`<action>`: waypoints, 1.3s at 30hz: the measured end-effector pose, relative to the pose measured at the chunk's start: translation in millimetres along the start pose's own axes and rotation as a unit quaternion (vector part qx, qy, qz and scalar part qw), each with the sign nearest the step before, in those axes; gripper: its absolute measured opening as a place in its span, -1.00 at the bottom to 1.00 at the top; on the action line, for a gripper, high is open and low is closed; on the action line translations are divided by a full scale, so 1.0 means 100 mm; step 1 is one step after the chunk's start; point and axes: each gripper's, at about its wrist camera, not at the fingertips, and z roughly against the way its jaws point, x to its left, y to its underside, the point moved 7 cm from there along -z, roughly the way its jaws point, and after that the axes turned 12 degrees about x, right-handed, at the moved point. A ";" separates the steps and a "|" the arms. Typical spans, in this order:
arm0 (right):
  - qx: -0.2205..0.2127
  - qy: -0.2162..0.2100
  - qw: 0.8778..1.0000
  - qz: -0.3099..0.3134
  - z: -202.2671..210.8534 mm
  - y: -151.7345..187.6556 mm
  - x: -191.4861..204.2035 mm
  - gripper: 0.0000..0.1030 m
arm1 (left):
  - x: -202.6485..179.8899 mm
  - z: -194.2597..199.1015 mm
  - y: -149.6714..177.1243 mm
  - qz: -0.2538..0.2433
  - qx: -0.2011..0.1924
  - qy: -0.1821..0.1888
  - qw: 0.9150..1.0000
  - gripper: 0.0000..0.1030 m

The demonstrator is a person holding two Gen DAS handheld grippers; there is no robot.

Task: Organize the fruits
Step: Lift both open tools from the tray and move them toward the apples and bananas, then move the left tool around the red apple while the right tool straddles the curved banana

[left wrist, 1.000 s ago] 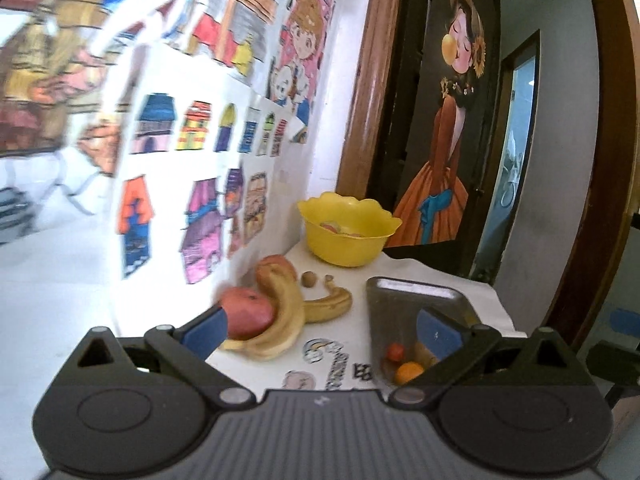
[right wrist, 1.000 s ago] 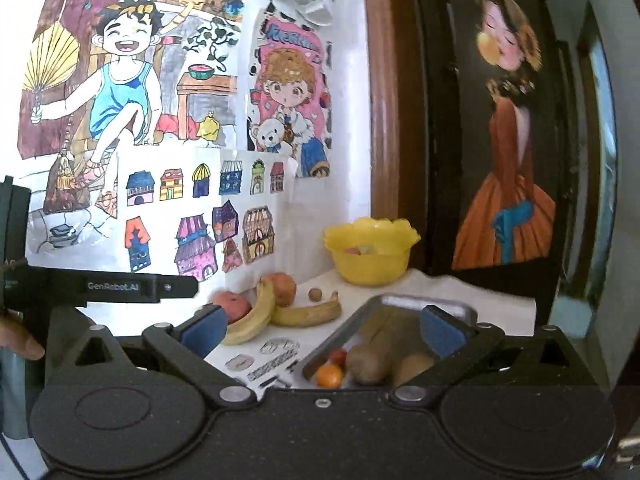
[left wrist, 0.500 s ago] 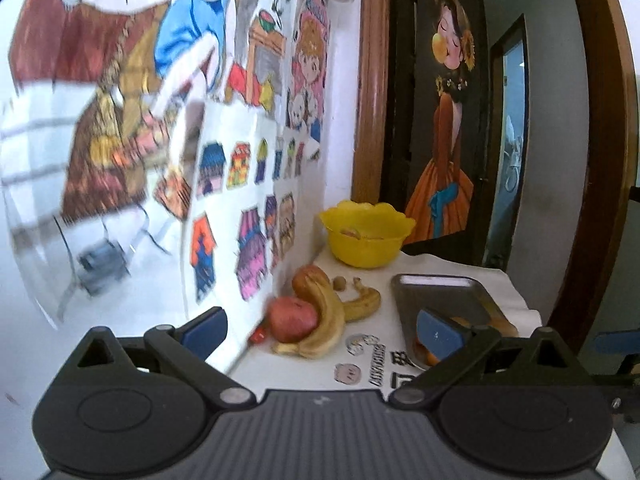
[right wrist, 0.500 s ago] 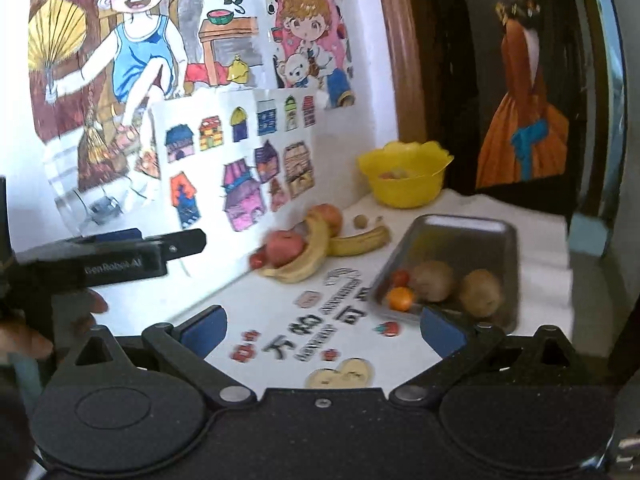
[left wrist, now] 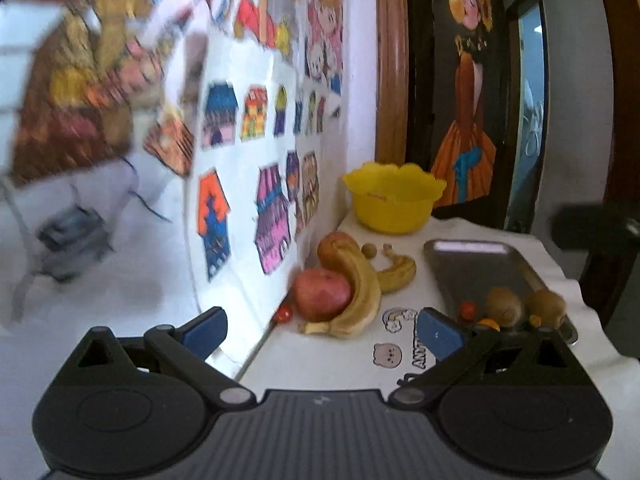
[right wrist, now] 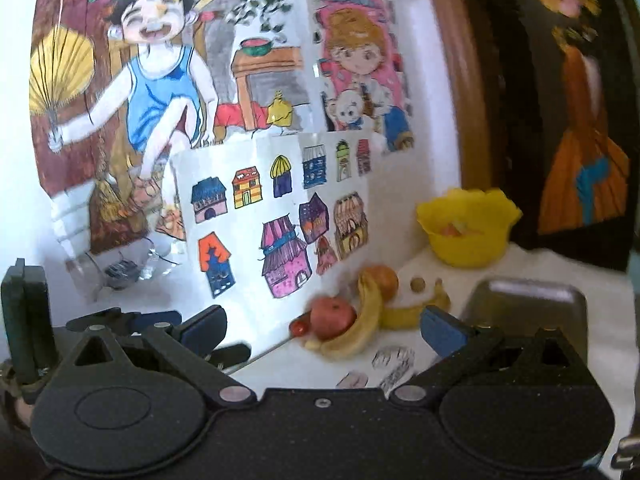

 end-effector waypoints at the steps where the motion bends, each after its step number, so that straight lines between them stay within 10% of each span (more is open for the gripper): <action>1: 0.008 -0.003 1.000 0.005 -0.10 -0.03 -0.06 0.99 | 0.00 -0.06 0.01 -0.004 0.001 0.007 1.000 0.99; 22: 0.169 -0.049 0.983 -0.058 -2.07 0.09 -0.63 0.96 | -0.02 -0.97 0.14 -0.055 0.042 -0.002 0.998 0.99; 39: 0.199 -0.126 0.970 -0.066 -2.65 0.06 -0.72 0.23 | -0.07 -1.26 0.01 -0.058 0.035 0.018 0.998 0.92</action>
